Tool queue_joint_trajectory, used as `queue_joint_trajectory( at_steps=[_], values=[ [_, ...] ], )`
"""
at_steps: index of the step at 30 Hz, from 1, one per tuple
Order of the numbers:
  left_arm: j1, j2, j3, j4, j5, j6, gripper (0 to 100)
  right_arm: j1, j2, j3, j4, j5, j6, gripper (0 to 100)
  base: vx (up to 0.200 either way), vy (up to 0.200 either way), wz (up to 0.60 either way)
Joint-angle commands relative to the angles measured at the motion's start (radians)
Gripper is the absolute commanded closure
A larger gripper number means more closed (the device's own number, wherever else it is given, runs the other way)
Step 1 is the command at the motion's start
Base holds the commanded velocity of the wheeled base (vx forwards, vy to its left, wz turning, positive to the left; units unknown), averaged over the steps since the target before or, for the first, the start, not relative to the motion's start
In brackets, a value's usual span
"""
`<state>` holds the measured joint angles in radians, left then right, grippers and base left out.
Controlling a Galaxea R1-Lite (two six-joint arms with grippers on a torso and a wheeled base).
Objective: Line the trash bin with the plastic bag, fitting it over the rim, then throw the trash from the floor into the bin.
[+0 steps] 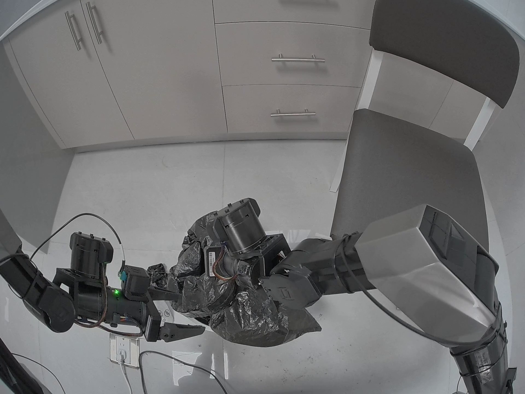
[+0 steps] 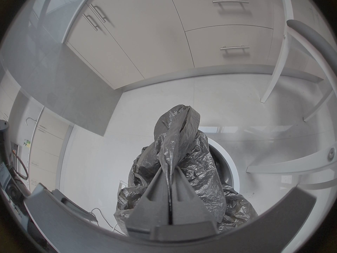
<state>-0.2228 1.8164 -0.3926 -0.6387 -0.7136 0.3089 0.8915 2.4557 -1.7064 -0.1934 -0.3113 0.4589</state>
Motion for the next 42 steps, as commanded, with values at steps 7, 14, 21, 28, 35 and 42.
queue_joint_trajectory(
  at_steps=[7,14,21,28,35,42],
  values=[
    [-0.004,0.109,-0.08,-0.001,-0.066,-0.005,0,0.0,-0.003,-0.012,-0.003,0.001,0.003,100,0.0,0.0,0.0],
    [-0.003,0.172,-0.14,-0.001,-0.061,-0.016,0,0.003,-0.009,-0.018,-0.003,0.0,0.003,100,0.0,0.0,0.0],
    [-0.009,0.198,-0.187,-0.001,-0.061,-0.042,0,0.009,-0.008,-0.025,-0.003,0.0,0.004,100,0.0,0.0,0.0],
    [-0.038,0.208,-0.226,-0.001,-0.063,-0.094,0,0.021,-0.006,-0.03,-0.003,0.0,0.006,100,0.0,0.0,0.0],
    [-0.059,0.221,-0.236,-0.001,-0.061,-0.096,0,0.024,-0.001,-0.044,-0.003,0.0,0.007,100,0.0,0.0,0.0],
    [-0.067,0.236,-0.246,-0.001,-0.061,-0.096,0,0.032,0.003,-0.068,-0.003,0.0,0.007,100,0.0,0.0,0.0]
  ],
)
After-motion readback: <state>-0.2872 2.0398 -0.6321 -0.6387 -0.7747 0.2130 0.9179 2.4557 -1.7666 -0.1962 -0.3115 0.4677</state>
